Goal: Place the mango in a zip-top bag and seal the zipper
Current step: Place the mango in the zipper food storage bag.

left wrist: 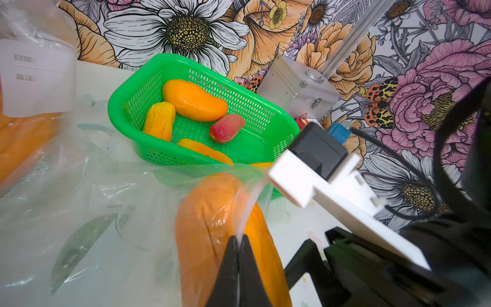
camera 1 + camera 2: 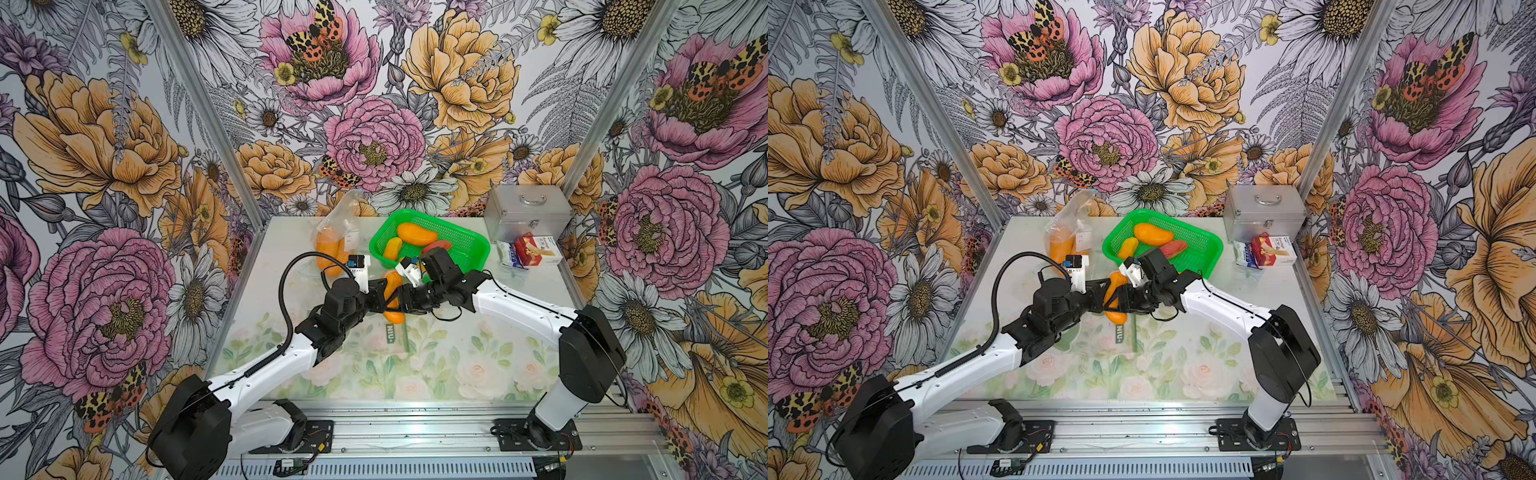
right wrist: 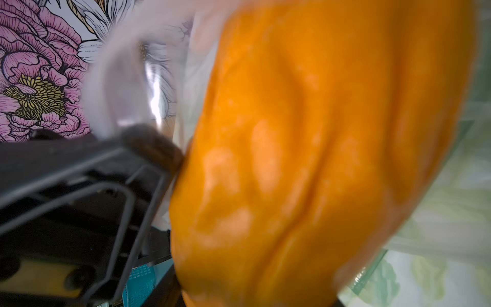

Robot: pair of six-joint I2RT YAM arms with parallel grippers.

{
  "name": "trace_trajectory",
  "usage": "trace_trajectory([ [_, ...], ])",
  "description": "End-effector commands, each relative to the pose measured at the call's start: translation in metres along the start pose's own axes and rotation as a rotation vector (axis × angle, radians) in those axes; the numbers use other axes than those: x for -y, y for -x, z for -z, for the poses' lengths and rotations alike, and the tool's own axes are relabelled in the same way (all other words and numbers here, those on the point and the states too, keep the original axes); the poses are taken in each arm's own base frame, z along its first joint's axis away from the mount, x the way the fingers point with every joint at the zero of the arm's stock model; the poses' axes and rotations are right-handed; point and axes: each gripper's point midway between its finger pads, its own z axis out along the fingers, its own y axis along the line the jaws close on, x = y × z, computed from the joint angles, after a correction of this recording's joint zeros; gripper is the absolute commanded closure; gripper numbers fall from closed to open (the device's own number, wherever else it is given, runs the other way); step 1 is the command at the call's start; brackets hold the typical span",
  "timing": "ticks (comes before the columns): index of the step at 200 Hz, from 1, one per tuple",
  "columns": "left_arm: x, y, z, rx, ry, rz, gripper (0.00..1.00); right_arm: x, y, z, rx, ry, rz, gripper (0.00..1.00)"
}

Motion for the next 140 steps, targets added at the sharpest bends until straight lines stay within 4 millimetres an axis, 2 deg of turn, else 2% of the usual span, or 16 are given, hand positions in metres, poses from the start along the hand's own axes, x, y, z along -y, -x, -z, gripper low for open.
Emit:
trace_trajectory([
  [1, 0.011, -0.011, 0.006, -0.024, -0.050, 0.014, 1.00, -0.003, 0.033, 0.004, 0.091, 0.013, -0.026, 0.54],
  [18, 0.010, -0.014, 0.006, -0.027, -0.046, 0.030, 1.00, 0.003, 0.043, 0.004, 0.118, 0.000, -0.056, 0.52],
  [66, 0.011, -0.011, 0.007, -0.021, -0.043, 0.069, 1.00, 0.017, 0.065, 0.004, 0.198, -0.023, -0.137, 0.39],
  [93, 0.009, -0.004, 0.008, -0.004, -0.035, 0.103, 1.00, 0.016, 0.070, 0.004, 0.220, -0.032, -0.143, 0.20],
  [117, 0.009, 0.005, 0.006, 0.015, -0.025, 0.122, 1.00, 0.013, 0.067, 0.003, 0.217, -0.034, -0.136, 0.02],
  [140, 0.002, 0.013, 0.005, 0.037, 0.002, 0.133, 1.00, 0.013, 0.063, 0.006, 0.220, -0.037, -0.130, 0.01],
])
